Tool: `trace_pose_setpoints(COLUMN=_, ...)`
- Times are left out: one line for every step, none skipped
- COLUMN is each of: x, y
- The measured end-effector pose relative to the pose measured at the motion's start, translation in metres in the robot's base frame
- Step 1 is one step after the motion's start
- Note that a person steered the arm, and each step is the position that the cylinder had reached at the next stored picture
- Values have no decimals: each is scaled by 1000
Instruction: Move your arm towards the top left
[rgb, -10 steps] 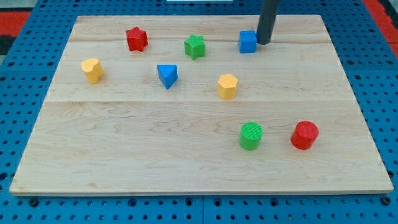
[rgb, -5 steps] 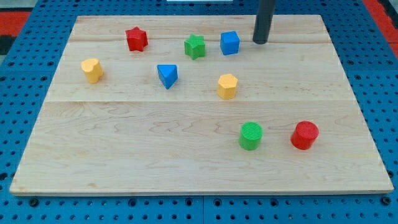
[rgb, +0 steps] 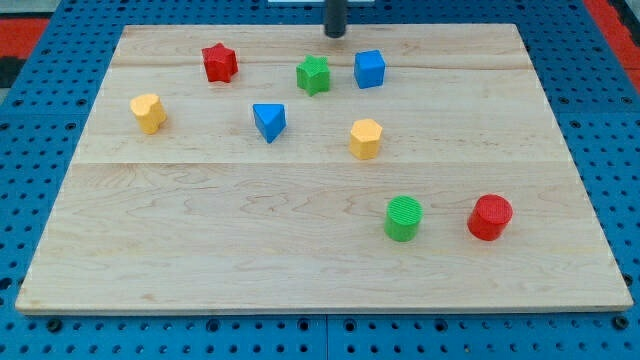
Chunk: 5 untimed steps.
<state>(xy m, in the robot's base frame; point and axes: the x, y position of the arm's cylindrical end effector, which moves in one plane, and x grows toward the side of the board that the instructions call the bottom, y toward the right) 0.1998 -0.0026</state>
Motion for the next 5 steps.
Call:
trace_pose_setpoints(x=-7, y=-55)
trace_pose_setpoints(x=-7, y=-108)
trace_pose_setpoints(x=-7, y=-158)
trace_pose_setpoints(x=-2, y=-202)
trace_pose_setpoints(x=30, y=-216)
